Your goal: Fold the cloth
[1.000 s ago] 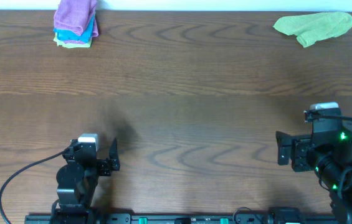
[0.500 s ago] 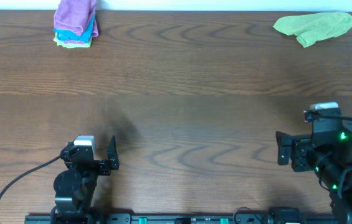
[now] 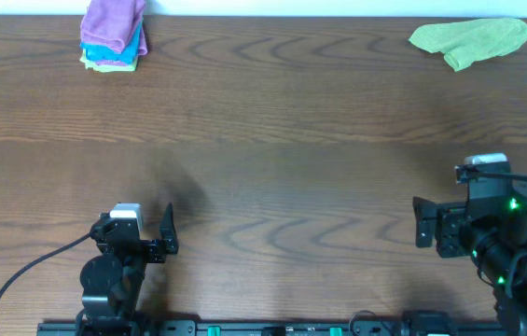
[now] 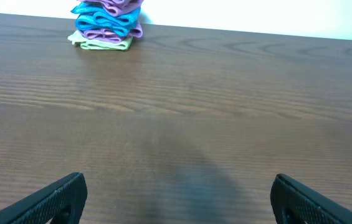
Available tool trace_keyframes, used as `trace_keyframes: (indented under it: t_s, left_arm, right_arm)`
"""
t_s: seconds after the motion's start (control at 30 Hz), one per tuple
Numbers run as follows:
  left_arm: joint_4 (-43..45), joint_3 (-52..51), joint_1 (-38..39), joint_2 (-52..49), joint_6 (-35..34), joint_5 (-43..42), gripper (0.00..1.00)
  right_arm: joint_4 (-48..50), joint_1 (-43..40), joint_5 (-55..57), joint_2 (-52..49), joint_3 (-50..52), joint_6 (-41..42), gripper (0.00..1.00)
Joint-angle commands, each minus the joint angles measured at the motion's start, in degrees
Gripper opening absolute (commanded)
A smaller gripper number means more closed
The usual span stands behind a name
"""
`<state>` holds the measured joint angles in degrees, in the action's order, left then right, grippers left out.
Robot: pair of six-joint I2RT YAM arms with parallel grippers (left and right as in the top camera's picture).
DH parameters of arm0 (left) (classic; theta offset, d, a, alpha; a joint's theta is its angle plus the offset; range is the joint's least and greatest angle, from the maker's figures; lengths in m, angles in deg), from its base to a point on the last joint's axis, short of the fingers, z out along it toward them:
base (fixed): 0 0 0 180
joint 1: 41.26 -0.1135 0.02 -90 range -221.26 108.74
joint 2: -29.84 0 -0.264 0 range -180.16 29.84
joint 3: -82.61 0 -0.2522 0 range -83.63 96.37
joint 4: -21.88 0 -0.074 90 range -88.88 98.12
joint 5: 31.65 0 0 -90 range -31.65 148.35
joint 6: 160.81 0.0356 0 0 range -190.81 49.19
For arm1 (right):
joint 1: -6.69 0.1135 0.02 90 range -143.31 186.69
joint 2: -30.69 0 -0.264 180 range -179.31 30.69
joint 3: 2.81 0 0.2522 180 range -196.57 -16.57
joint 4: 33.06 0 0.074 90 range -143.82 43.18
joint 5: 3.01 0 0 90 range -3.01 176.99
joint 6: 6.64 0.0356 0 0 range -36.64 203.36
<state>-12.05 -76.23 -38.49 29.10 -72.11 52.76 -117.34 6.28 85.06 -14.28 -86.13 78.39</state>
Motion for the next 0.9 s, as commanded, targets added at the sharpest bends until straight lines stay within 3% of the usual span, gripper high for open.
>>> trace_keyframes:
  t_s: [0.0,0.5,0.87]
  left_arm:
    - [0.07,-1.36,-0.22,0.42,-0.15,0.61,0.95]
    - [0.07,-1.36,-0.22,0.42,-0.15,0.63,0.95]
    - [0.07,-1.36,-0.22,0.42,-0.15,0.61,0.95]
  right_arm:
    - [0.0,0.11,-0.46,0.22,0.04,0.63,0.99]
    - [0.0,0.11,-0.46,0.79,0.04,0.66,0.99]
    - [2.36,0.07,0.61,18.38,6.6,0.0,0.99]
